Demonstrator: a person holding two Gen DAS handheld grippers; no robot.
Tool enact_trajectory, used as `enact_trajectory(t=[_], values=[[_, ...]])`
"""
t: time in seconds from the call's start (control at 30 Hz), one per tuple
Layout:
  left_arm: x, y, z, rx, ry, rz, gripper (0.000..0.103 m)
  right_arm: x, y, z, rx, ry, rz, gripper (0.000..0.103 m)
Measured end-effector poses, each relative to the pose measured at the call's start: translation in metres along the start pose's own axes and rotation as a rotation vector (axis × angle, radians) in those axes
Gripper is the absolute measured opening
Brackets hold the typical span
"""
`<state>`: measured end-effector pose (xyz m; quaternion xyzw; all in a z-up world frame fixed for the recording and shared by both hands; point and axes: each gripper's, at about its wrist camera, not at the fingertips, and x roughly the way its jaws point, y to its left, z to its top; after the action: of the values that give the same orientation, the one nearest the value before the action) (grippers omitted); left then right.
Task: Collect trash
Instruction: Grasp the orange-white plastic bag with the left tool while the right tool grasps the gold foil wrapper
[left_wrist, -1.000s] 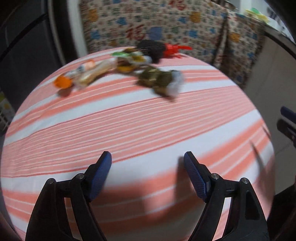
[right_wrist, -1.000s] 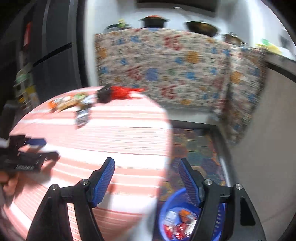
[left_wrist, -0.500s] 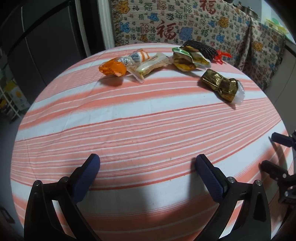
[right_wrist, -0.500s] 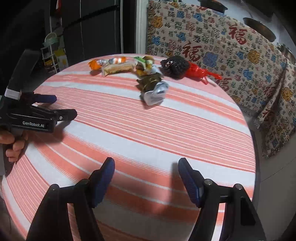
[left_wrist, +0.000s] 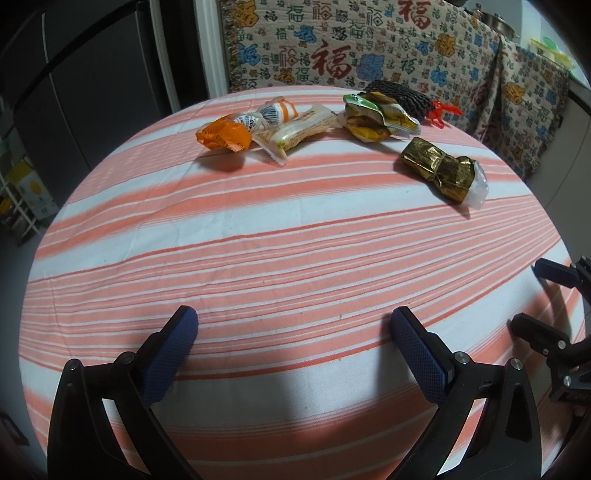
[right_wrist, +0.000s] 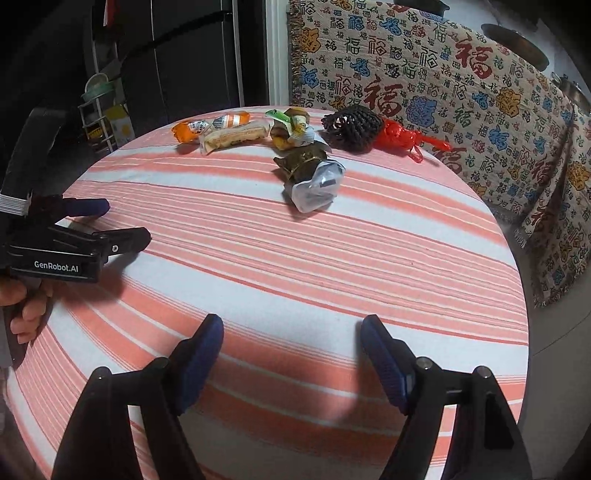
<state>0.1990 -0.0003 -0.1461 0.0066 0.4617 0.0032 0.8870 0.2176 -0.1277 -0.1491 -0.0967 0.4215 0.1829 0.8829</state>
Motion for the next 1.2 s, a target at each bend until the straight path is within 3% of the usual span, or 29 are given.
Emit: enact_trajectory(t=[0.17, 0.37, 0.53, 0.6, 0.67, 0.77, 0.8, 0.87, 0.9, 0.93, 1.13, 1.2], values=[[0.002, 0.01, 0.005, 0.069, 0.005, -0.049, 0.103, 0.01, -0.001, 0.011, 0.01, 0.031, 0.002, 0.092], [0.017, 0.056, 0.033, 0.06, 0.004, -0.047, 0.101, 0.014, 0.001, 0.015, 0.023, 0.036, -0.005, 0.094], [0.016, 0.074, 0.079, 0.023, -0.084, -0.181, 0.097, 0.014, 0.002, 0.015, 0.023, 0.034, -0.008, 0.094], [0.024, 0.071, 0.1, 0.042, -0.098, -0.175, 0.097, 0.014, 0.002, 0.014, 0.023, 0.035, -0.007, 0.094], [0.039, 0.074, 0.119, 0.037, -0.096, -0.181, 0.097, 0.014, 0.002, 0.014, 0.023, 0.034, -0.007, 0.094], [0.059, 0.078, 0.131, 0.009, -0.061, -0.253, 0.097, 0.014, 0.002, 0.014, 0.023, 0.034, -0.007, 0.094], [0.063, 0.079, 0.133, -0.001, -0.06, -0.293, 0.095, 0.013, 0.002, 0.014, 0.023, 0.034, -0.007, 0.094], [0.064, 0.081, 0.134, -0.01, -0.06, -0.379, 0.079, 0.013, 0.002, 0.014, 0.023, 0.034, -0.007, 0.094], [0.064, 0.08, 0.132, -0.006, -0.051, -0.404, 0.06, 0.013, 0.002, 0.013, 0.023, 0.034, -0.007, 0.094], [0.064, 0.08, 0.131, -0.002, -0.044, -0.412, 0.048, 0.013, 0.002, 0.013, 0.023, 0.034, -0.007, 0.094], [0.044, 0.092, 0.104, -0.064, -0.057, -0.372, 0.042, 0.013, 0.002, 0.013, 0.025, 0.033, -0.004, 0.094], [0.026, 0.099, 0.087, -0.096, -0.053, -0.314, 0.042, 0.013, 0.001, 0.013, 0.031, 0.031, 0.001, 0.094]])
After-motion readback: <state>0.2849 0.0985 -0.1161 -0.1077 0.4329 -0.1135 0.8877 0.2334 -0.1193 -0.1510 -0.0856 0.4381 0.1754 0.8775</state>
